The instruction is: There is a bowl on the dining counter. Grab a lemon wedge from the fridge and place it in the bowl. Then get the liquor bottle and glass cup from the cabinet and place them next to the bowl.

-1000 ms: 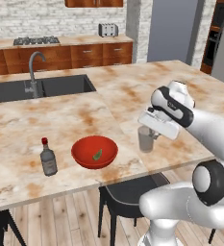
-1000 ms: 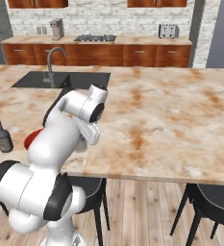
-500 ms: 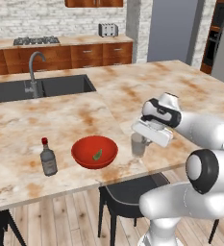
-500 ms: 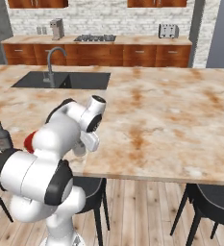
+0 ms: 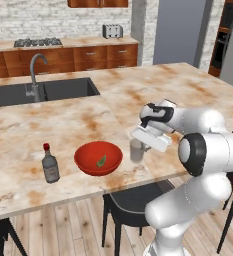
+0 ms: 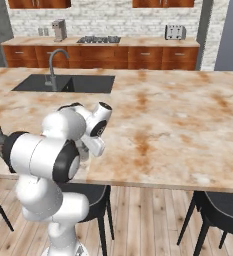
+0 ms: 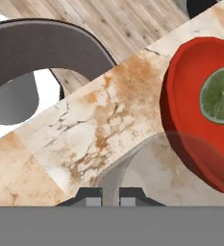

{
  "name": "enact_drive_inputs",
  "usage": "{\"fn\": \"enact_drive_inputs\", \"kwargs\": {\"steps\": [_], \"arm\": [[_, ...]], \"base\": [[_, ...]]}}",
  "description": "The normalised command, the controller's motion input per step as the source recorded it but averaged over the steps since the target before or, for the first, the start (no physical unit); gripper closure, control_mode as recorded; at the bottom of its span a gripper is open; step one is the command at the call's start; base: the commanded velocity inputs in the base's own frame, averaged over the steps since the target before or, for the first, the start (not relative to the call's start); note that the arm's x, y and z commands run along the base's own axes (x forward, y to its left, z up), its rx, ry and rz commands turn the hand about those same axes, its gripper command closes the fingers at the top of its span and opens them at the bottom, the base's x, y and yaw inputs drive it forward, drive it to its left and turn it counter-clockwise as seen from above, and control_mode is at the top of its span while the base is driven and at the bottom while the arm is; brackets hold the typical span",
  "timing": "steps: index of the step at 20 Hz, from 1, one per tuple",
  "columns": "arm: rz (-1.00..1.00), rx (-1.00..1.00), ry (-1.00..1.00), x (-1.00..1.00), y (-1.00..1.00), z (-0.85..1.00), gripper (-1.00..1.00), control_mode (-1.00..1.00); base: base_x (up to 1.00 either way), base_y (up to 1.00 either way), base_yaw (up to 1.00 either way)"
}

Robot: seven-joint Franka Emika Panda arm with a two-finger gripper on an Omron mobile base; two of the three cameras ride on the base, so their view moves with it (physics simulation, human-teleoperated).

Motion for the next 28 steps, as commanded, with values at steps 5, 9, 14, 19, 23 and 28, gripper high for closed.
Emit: {"fn": "enact_drive_inputs", "kwargs": {"steps": [5, 9, 14, 19, 23, 28], "arm": [[0.02, 0.01, 0.02, 0.39, 0.13, -0.22, 1.0, -1.0], [0.0, 0.0, 0.08, 0.33, 0.15, -0.21, 1.0, -1.0], [0.0, 0.0, 0.12, 0.12, 0.04, -0.27, 1.0, -1.0], [0.0, 0.0, 0.0, -0.11, -0.01, -0.27, -1.0, -1.0], [0.0, 0.02, -0.12, -0.3, -0.01, 0.09, -1.0, -1.0], [0.0, 0.0, -0.22, -0.48, -0.06, 0.6, -1.0, -1.0]], "base": [[0.0, 0.0, 0.0], [0.0, 0.0, 0.0], [0.0, 0.0, 0.0], [0.0, 0.0, 0.0], [0.0, 0.0, 0.0], [0.0, 0.0, 0.0]]}}
